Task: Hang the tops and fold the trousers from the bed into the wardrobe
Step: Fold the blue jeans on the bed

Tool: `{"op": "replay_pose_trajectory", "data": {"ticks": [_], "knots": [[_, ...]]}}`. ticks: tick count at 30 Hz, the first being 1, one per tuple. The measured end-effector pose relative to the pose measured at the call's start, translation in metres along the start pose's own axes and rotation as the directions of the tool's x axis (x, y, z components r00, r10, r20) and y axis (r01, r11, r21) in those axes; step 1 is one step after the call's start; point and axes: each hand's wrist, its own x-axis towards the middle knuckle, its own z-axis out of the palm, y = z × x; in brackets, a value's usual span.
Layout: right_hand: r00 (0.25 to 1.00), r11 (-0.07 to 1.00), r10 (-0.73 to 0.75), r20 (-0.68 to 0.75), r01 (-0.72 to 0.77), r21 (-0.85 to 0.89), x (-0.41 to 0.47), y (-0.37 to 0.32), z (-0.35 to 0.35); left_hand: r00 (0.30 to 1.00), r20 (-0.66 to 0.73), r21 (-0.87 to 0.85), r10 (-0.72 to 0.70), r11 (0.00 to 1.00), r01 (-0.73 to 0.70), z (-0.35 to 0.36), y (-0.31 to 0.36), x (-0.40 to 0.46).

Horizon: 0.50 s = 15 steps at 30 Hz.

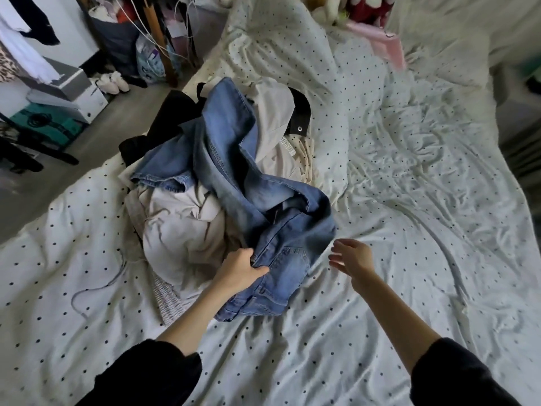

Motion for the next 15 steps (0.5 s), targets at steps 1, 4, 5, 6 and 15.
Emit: {"op": "replay_pose_trajectory", "data": {"ticks": [1, 4, 5, 6, 15], "knots": [[1.0, 0.999, -0.012, 0.026, 0.013, -0.046, -0.005, 0.002, -0.004, 1.0, 0.006, -0.034, -0.007, 0.999, 0.007, 0.002, 0.009, -0.004], [0.973, 0.986, 0.027, 0.229, 0.012, -0.167, -0.025, 0.011, -0.017, 0.996, 0.035, -0.201, -0.076, 0.976, 0.082, 0.013, 0.035, -0.008], [0.954, 0.98, 0.042, 0.296, 0.018, -0.197, -0.032, 0.017, -0.027, 0.991, 0.062, -0.308, -0.117, 0.942, 0.131, 0.018, 0.048, -0.008], [0.933, 0.972, 0.051, 0.357, 0.035, -0.231, -0.04, 0.023, -0.04, 0.985, 0.088, -0.436, -0.151, 0.883, 0.174, 0.025, 0.064, -0.01], [0.879, 0.965, 0.007, 0.476, 0.118, -0.232, -0.075, 0.062, -0.124, 0.975, 0.111, -0.697, -0.191, 0.685, 0.213, 0.095, 0.186, -0.016]]}}
